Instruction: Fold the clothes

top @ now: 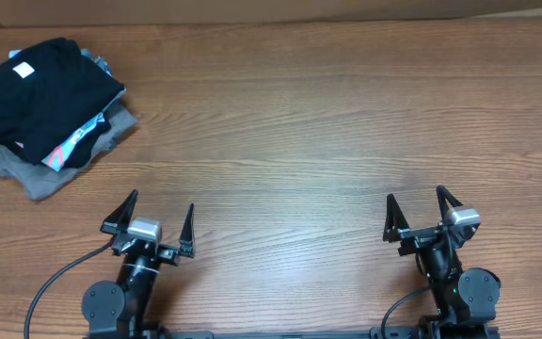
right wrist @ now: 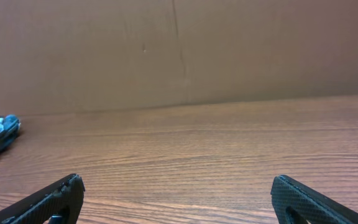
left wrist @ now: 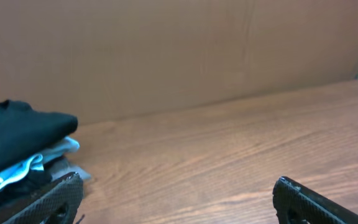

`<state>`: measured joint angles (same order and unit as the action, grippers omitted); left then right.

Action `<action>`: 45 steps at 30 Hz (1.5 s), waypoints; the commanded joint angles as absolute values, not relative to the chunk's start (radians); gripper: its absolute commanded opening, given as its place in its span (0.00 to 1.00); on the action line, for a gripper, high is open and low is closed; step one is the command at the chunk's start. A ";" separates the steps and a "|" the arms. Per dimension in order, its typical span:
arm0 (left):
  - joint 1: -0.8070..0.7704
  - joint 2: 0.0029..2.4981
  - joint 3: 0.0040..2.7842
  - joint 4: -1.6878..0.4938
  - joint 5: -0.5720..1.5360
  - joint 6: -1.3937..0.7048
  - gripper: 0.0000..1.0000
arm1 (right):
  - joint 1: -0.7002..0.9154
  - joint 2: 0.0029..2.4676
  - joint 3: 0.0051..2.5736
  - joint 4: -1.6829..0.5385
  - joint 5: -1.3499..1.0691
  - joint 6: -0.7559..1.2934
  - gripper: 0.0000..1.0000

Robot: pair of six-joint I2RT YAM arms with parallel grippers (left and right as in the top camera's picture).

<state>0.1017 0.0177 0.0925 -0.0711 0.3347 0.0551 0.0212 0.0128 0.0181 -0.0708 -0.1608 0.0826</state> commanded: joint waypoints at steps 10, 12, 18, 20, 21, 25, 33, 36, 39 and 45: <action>0.089 0.003 0.004 -0.044 0.340 0.052 1.00 | 0.017 0.003 0.008 -0.064 -0.165 0.090 1.00; 0.089 0.004 0.005 -0.044 0.340 0.052 1.00 | 0.017 0.003 0.008 -0.064 -0.165 0.090 1.00; 0.089 0.004 0.005 -0.044 0.340 0.052 1.00 | 0.017 0.003 0.008 -0.064 -0.165 0.090 1.00; 0.089 0.004 0.005 -0.044 0.340 0.052 1.00 | 0.017 0.003 0.008 -0.064 -0.165 0.090 1.00; 0.089 0.004 0.005 -0.044 0.340 0.052 1.00 | 0.017 0.003 0.008 -0.064 -0.165 0.090 1.00; 0.089 0.004 0.005 -0.044 0.340 0.052 1.00 | 0.017 0.003 0.008 -0.064 -0.165 0.090 1.00; 0.089 0.004 0.005 -0.044 0.340 0.052 1.00 | 0.017 0.003 0.008 -0.064 -0.165 0.090 1.00; 0.089 0.005 0.005 -0.044 0.340 0.052 1.00 | 0.017 0.003 0.008 -0.064 -0.165 0.090 1.00; 0.089 0.004 0.005 -0.044 0.340 0.052 1.00 | 0.017 0.003 0.008 -0.064 -0.165 0.090 1.00; 0.089 0.004 0.005 -0.044 0.340 0.052 1.00 | 0.017 0.003 0.008 -0.064 -0.165 0.090 1.00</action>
<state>0.0975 0.0151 0.0078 -0.0444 0.3332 0.0547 0.0212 0.0128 0.0181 -0.0700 -0.1608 0.0826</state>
